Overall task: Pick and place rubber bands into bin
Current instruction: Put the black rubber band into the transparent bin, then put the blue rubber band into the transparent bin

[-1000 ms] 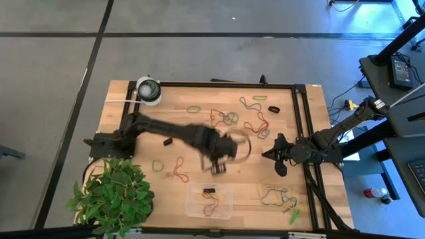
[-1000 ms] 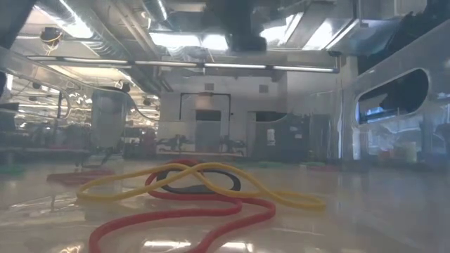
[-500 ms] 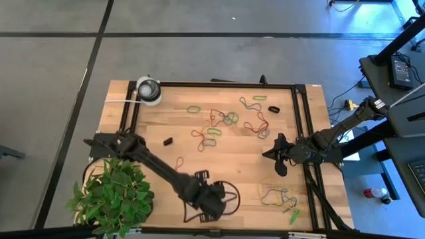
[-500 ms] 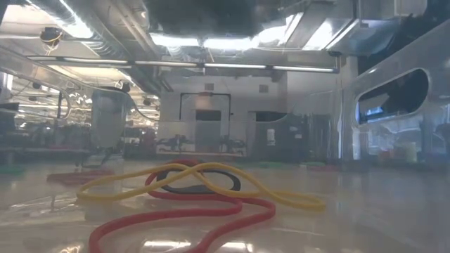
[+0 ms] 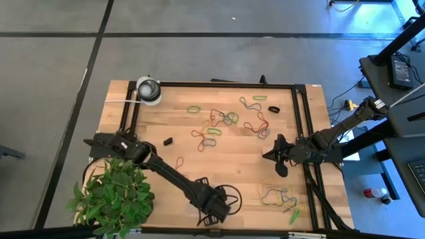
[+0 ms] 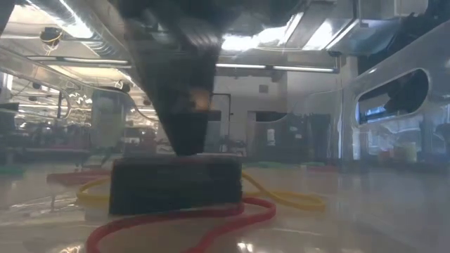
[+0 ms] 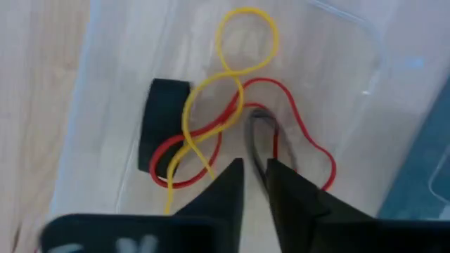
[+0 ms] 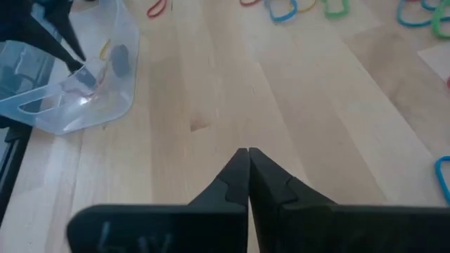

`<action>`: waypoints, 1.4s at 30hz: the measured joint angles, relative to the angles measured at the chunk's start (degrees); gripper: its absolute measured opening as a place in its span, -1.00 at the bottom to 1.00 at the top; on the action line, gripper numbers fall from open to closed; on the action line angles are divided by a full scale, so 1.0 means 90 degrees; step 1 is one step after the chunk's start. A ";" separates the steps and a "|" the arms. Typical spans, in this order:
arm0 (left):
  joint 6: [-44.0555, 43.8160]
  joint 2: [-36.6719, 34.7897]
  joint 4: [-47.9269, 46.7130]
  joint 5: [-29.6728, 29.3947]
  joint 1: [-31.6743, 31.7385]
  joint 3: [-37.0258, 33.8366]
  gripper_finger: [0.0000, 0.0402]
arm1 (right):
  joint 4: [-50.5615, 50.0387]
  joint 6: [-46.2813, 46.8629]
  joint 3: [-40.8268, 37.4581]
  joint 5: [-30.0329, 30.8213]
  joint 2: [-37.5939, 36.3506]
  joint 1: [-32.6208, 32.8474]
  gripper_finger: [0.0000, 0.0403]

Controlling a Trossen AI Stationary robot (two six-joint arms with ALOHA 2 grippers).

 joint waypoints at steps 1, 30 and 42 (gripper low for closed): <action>0.0000 -0.0040 -0.0007 0.0002 0.0031 -0.0004 -0.61 | 0.0005 0.0002 0.0000 0.0000 0.0000 0.0000 -0.98; 0.3317 -0.4027 0.2786 -0.0020 0.2502 -0.4398 -0.99 | -0.0817 0.0037 0.1088 0.0002 0.0543 -0.0002 -0.99; 0.3548 -0.7202 0.3461 -0.0026 0.2999 -0.7604 -0.99 | -0.5573 0.3969 0.4046 -0.2319 0.3612 0.0214 -1.00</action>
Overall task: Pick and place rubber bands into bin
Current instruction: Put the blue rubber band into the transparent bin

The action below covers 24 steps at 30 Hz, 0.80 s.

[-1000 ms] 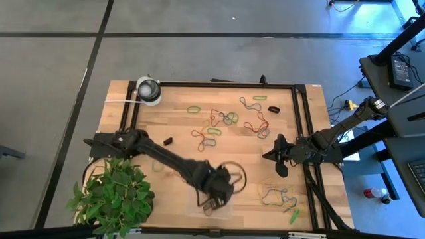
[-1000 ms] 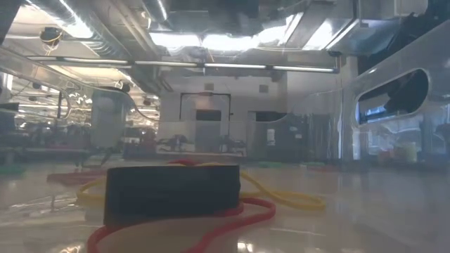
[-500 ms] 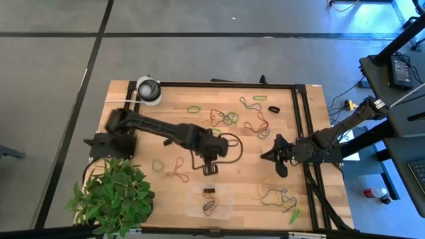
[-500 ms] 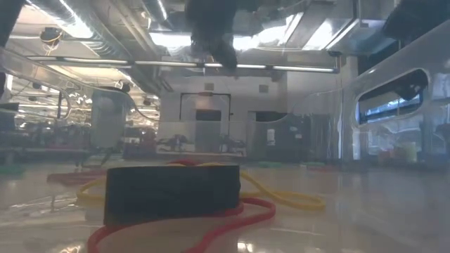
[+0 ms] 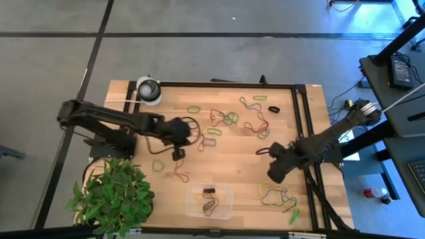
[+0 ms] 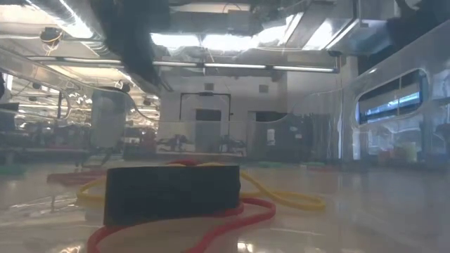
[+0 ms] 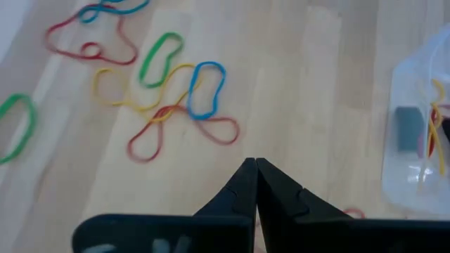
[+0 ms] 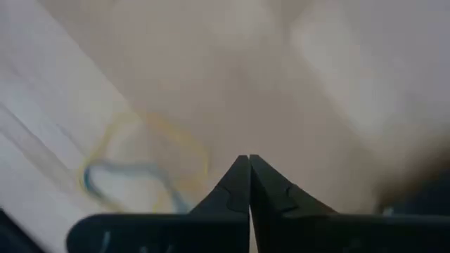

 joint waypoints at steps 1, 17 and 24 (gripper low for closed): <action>0.0006 -0.0214 -0.0010 -0.0002 0.0030 -0.0141 -0.99 | -0.0088 0.0349 0.0090 -0.0221 0.0193 0.0099 -0.99; 0.0158 -0.2110 -0.0263 -0.0073 0.0054 -0.0972 -0.99 | 0.1258 0.3562 -0.0478 -0.1221 0.1107 0.1452 -0.35; 0.0117 -0.2112 -0.0265 -0.0073 0.0057 -0.0974 -0.99 | 0.2216 0.3715 -0.1094 -0.1234 0.1172 0.1554 -0.18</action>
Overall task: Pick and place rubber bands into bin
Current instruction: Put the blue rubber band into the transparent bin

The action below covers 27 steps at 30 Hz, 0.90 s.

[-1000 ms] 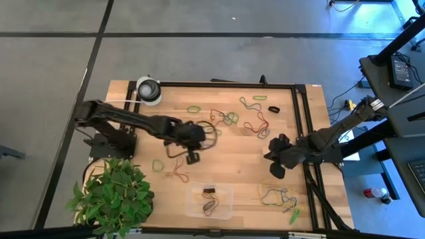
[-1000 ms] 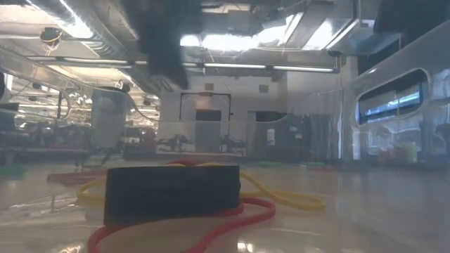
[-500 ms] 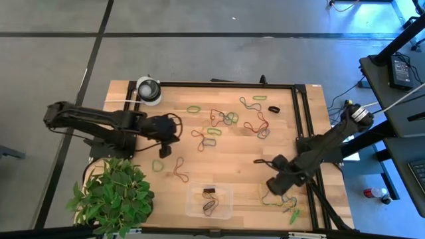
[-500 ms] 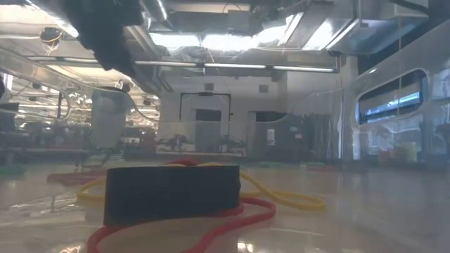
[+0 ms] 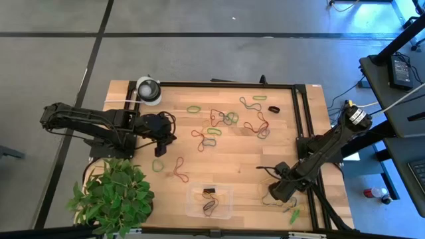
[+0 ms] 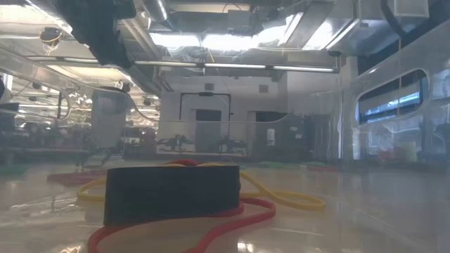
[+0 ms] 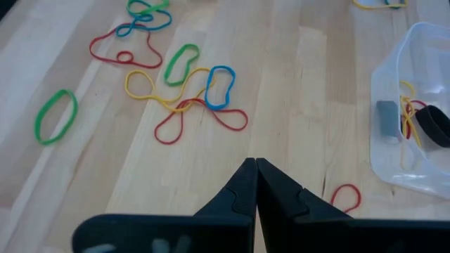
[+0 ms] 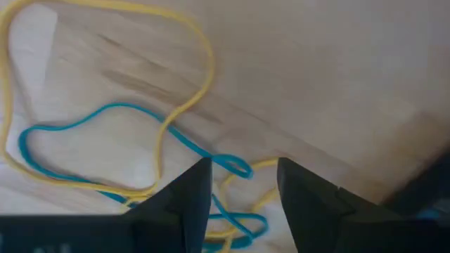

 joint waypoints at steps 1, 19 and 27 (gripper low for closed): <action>-0.0036 0.0000 0.0002 -0.0002 -0.0002 0.0002 -0.99 | 0.0162 0.0000 -0.0090 -0.0004 0.0000 0.0000 -0.18; -0.1669 0.0002 0.0059 -0.0002 -0.0001 0.0002 -0.99 | 0.1185 -0.1163 -0.0451 -0.0300 -0.0001 0.0082 -0.95; -0.1837 0.0005 0.0401 -0.0002 -0.0002 0.0002 -0.99 | 0.0659 -0.1351 0.0081 0.0382 -0.0080 0.0201 -0.98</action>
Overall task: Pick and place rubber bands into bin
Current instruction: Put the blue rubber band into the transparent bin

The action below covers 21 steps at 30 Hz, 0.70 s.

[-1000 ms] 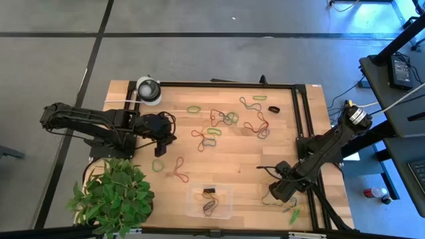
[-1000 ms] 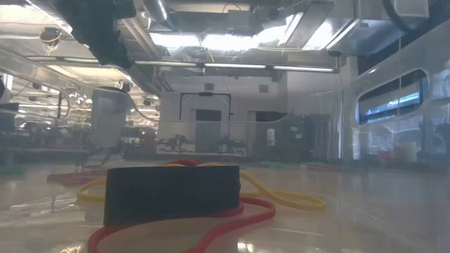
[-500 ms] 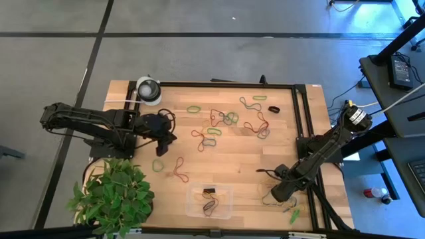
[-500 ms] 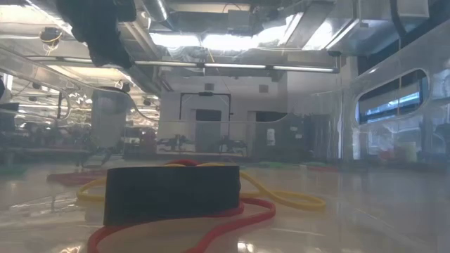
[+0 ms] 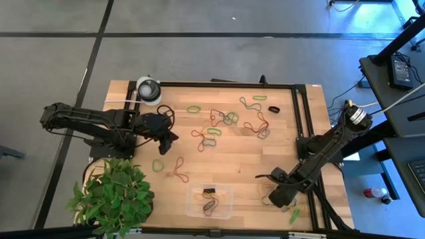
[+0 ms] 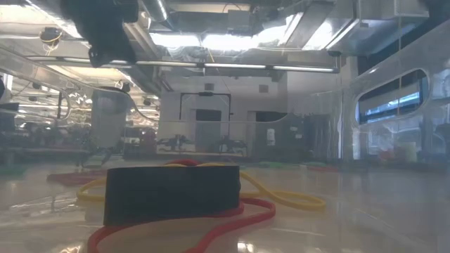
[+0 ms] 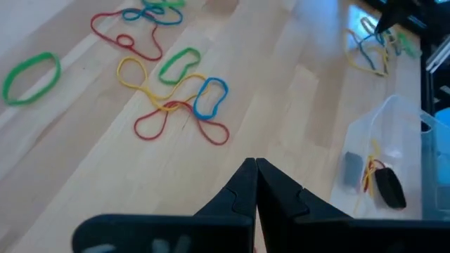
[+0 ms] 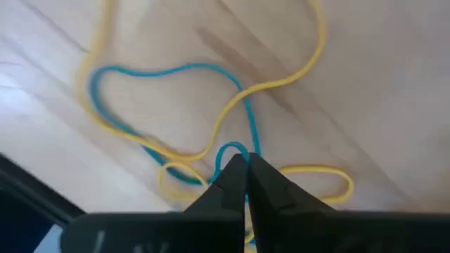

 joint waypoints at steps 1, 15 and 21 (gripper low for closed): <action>0.0000 0.0000 0.0028 0.0000 0.0002 0.0000 -0.99 | -0.0281 -0.0002 0.0177 0.0119 -0.0037 0.0016 -0.98; 0.0296 0.0002 0.0126 -0.0315 -0.0012 0.0000 -0.99 | -0.4138 -0.0173 0.3358 0.2319 -0.0100 0.0088 -0.99; 0.0943 0.0002 0.0126 -0.0859 -0.0012 0.0000 -0.99 | -0.3794 -0.0940 0.3863 0.3879 -0.0102 0.0055 -0.99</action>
